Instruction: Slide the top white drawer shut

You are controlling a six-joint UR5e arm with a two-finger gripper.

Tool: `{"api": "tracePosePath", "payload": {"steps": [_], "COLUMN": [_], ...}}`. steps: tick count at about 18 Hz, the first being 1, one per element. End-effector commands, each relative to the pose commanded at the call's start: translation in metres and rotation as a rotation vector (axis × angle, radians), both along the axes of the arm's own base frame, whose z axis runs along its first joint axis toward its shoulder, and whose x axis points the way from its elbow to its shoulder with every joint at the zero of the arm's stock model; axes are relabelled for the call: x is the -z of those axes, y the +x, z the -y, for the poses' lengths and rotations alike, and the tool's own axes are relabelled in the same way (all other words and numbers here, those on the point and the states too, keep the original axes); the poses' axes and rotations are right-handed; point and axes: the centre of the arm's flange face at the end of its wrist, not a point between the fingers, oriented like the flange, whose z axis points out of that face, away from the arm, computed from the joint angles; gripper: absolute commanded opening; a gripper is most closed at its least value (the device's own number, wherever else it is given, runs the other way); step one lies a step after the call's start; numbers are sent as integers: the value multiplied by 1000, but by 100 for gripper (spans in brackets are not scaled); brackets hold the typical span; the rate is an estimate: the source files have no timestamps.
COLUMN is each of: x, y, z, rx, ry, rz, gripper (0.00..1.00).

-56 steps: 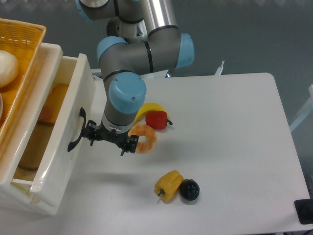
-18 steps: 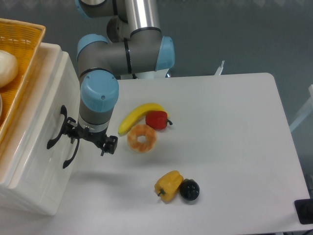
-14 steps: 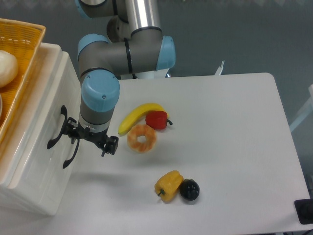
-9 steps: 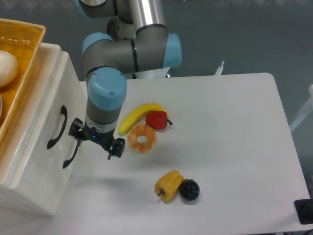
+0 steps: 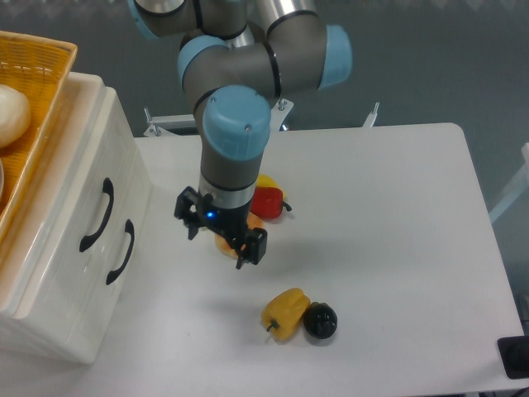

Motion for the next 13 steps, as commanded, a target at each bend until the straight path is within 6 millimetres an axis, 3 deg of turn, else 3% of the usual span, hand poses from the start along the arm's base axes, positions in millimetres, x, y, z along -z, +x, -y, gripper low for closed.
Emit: {"api": "tracePosePath", "payload": {"steps": [6,13], "x": [-34,-42], "y": [-44,-83], "z": [48,90], "rx": [114,289], "ry": [10,-38], "rz": [-101,-166], "gripper": [100,100]}}
